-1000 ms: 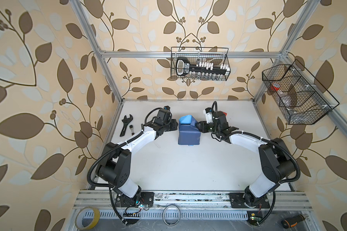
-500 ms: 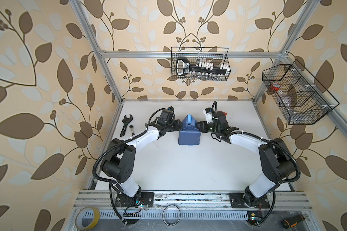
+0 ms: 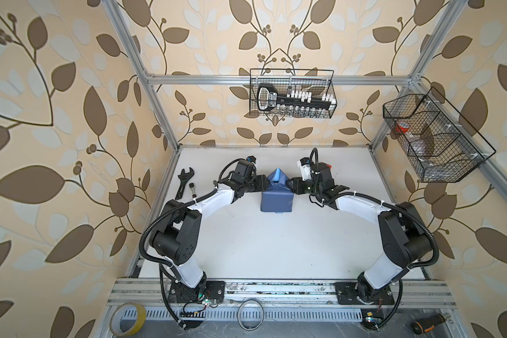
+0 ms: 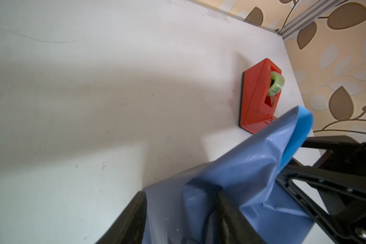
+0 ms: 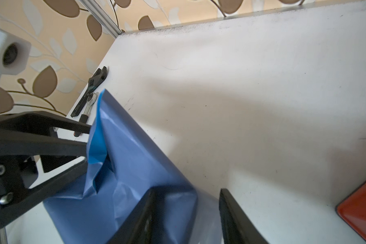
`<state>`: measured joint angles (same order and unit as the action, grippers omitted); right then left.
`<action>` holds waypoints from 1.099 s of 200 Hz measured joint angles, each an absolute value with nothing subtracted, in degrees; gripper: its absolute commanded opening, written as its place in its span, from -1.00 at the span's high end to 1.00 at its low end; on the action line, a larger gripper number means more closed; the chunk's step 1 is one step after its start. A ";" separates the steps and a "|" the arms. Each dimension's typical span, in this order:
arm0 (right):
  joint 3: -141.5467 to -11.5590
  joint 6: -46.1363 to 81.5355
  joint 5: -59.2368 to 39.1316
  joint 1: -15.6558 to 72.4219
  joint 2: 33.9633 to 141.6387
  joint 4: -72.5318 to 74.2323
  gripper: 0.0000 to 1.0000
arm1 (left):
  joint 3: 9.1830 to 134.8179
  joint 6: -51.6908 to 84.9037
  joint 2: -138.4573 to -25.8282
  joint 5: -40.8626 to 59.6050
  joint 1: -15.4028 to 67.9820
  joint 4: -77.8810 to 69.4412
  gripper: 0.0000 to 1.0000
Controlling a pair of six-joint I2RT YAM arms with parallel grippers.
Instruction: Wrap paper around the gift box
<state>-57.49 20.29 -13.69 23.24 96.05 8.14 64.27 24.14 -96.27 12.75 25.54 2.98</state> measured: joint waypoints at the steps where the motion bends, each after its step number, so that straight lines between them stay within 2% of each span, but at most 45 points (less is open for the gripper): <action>1: -57.49 20.29 -13.69 23.24 96.05 8.14 0.00 | 64.27 24.10 -96.27 12.80 25.54 2.98 -0.19; 76: -57.49 20.12 -13.96 23.22 96.05 8.12 0.01 | 66.11 22.41 -97.69 13.58 25.56 3.62 -0.44; 139: -57.49 20.08 -13.98 23.24 96.05 8.14 0.01 | 69.10 20.91 -100.62 13.52 25.58 4.51 -0.45; 220: -57.89 17.93 -14.44 23.22 96.05 7.62 -0.05 | 66.43 19.05 -99.53 13.30 25.58 1.26 -0.45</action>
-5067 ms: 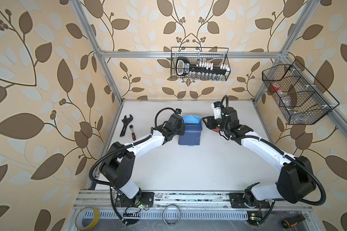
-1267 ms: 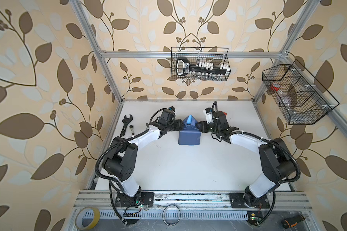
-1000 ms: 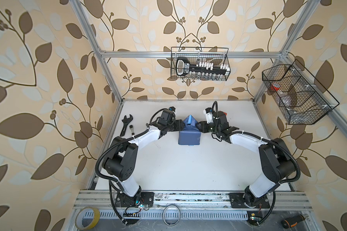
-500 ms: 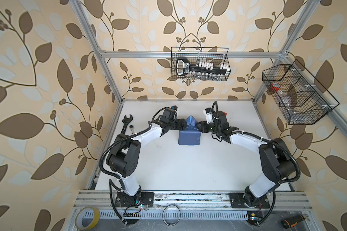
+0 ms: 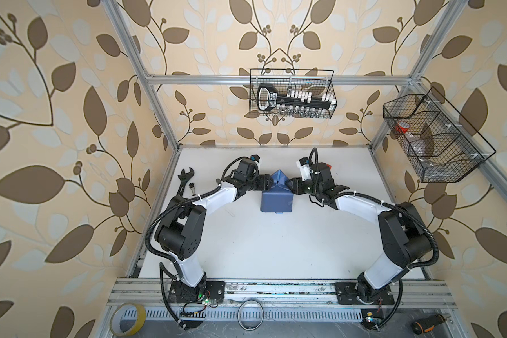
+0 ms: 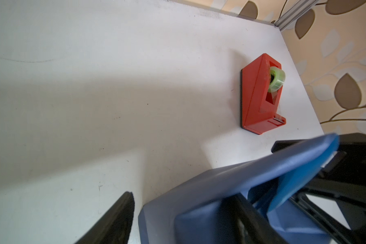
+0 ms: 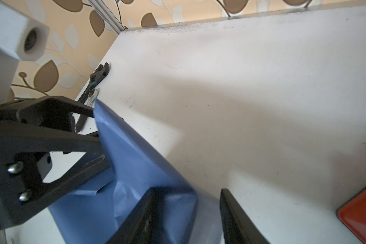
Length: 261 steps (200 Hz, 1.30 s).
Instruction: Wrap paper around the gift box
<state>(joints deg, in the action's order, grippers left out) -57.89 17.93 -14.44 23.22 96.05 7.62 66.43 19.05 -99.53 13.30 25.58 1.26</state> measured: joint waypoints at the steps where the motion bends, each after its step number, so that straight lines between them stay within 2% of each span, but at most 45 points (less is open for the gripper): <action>1: -57.89 17.85 -14.44 23.22 96.05 7.62 -0.05 | 66.43 19.00 -99.53 13.30 25.58 1.26 -0.45; 52: -60.58 12.19 -20.01 22.44 98.41 6.76 -0.07 | 66.46 17.93 -99.50 13.34 25.56 1.23 -0.45; 74: -63.29 9.21 -23.22 21.96 100.75 6.00 -0.01 | 66.43 17.91 -99.50 13.34 25.56 1.23 -0.45; 123: -69.04 1.78 -30.96 20.45 104.97 2.00 0.22 | 66.46 17.72 -99.50 13.34 25.52 1.32 -0.45; 154: -69.89 -2.48 -34.96 19.59 105.49 0.34 0.47 | 66.54 17.06 -99.50 13.54 25.54 1.58 -0.45; 196: -71.11 -7.33 -37.65 19.35 105.80 -2.13 0.70 | 66.67 16.23 -99.50 13.74 25.54 1.93 -0.46; 261: -72.36 -12.51 -39.20 19.20 105.82 -5.04 0.89 | 67.85 10.39 -98.87 14.68 25.52 5.17 -0.51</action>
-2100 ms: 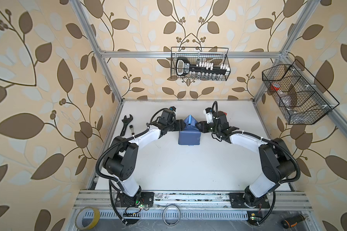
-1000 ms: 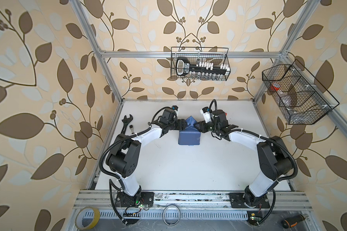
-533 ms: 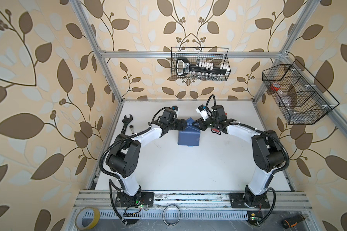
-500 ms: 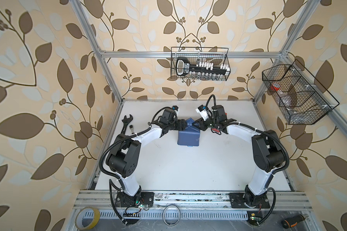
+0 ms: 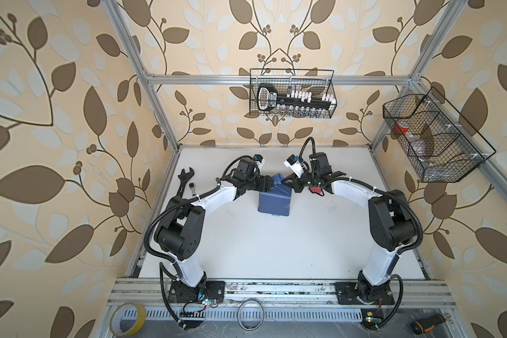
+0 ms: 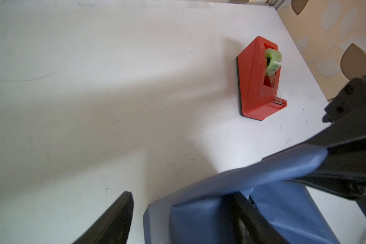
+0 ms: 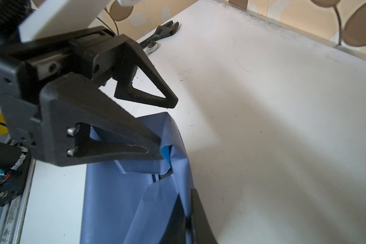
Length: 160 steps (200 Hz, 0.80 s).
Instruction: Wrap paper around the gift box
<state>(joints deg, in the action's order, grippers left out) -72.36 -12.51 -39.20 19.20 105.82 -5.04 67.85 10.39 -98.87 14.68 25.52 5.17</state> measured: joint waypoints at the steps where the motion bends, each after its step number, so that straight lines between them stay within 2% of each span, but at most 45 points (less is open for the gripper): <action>1: -72.38 -12.64 -39.22 19.20 105.82 -5.08 0.89 | 67.88 10.20 -98.83 14.68 25.52 5.37 -0.51; 85: -73.30 -15.94 -39.31 19.14 105.82 -7.51 0.94 | 70.65 0.14 -97.69 17.34 24.56 13.98 -0.71; 160: -73.34 -16.64 -39.68 18.94 105.82 -7.57 0.94 | 79.42 -9.93 -99.31 25.08 20.36 21.28 -0.57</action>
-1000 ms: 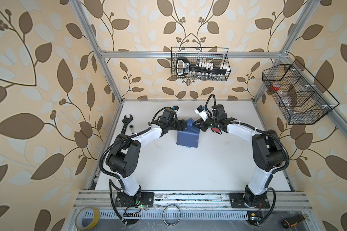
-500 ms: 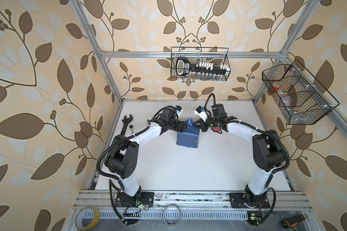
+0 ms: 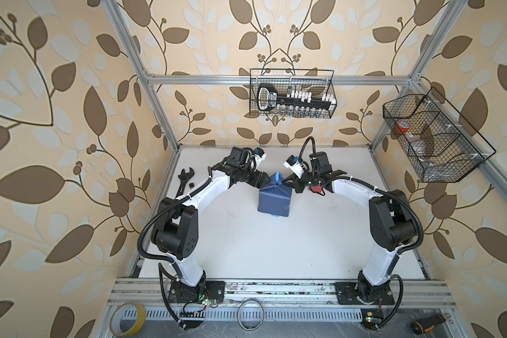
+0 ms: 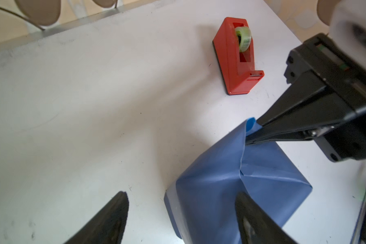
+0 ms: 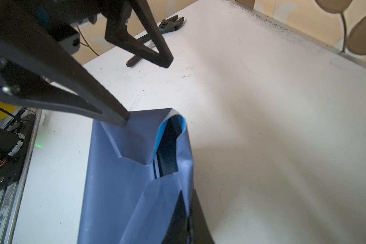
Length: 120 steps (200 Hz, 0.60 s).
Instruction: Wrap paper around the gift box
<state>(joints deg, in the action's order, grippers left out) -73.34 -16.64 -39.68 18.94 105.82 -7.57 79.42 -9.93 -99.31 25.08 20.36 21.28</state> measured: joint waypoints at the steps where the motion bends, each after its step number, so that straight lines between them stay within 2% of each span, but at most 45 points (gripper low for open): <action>1: -73.36 -16.67 -39.68 18.94 105.82 -7.60 0.94 | 79.50 -10.09 -99.37 25.17 20.32 21.32 -0.57; 29: -73.78 -16.82 -39.70 18.83 105.82 -8.03 0.95 | 82.83 -15.31 -102.61 28.08 20.05 24.82 -0.49; 120: -74.32 -17.06 -39.86 18.83 105.93 -8.62 0.95 | 89.06 -26.65 -109.95 31.79 19.94 29.47 -0.52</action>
